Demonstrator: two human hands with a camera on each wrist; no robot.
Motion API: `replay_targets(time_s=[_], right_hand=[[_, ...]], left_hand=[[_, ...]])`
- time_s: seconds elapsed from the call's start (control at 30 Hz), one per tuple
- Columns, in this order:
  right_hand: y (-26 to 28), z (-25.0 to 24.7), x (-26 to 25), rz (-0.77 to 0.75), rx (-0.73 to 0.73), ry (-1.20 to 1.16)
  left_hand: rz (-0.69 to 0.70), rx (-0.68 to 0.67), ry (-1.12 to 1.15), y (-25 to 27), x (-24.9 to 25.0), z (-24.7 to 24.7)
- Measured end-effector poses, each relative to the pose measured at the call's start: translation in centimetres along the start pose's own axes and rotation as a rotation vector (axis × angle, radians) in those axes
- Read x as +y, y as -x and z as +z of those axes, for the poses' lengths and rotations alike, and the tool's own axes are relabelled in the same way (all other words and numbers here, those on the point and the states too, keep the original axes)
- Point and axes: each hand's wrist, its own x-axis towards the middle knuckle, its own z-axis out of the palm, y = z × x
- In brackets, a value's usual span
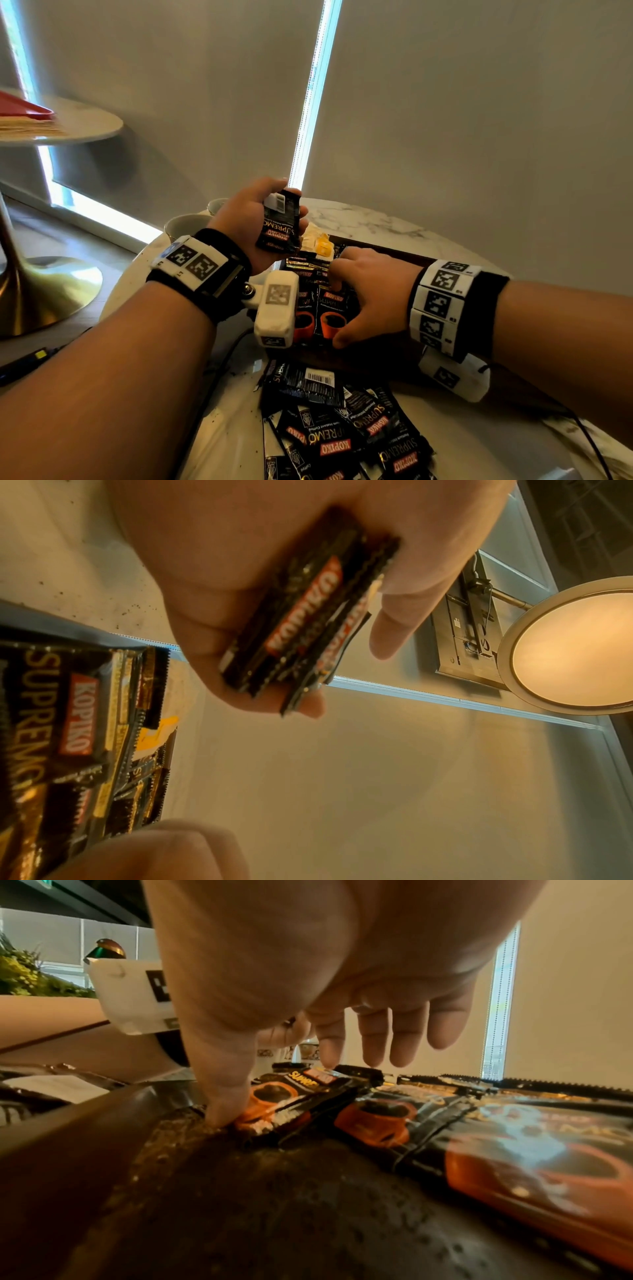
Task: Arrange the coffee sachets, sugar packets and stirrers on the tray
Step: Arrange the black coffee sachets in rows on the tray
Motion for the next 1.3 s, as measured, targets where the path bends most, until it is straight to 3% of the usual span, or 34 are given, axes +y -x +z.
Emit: replay_targets(time_s=[0.3, 0.73, 1.07, 1.3], right_hand=[[-0.2, 0.1, -0.4, -0.030, -0.005, 0.012], [-0.5, 0.4, -0.2, -0.027, 0.010, -0.003], [0.5, 0.1, 0.9, 0.035, 0.020, -0.142], [0.6, 0.7, 0.3, 0.015, -0.065, -0.147]], left_hand=[[-0.002, 0.018, 0.004, 0.0, 0.1, 0.0], [-0.369, -0.094, -0.410, 1.0, 1.0, 0.6], [-0.333, -0.069, -0.470, 1.1, 0.7, 0.9], [-0.303, -0.029, -0.479, 1.3, 0.6, 1.1]])
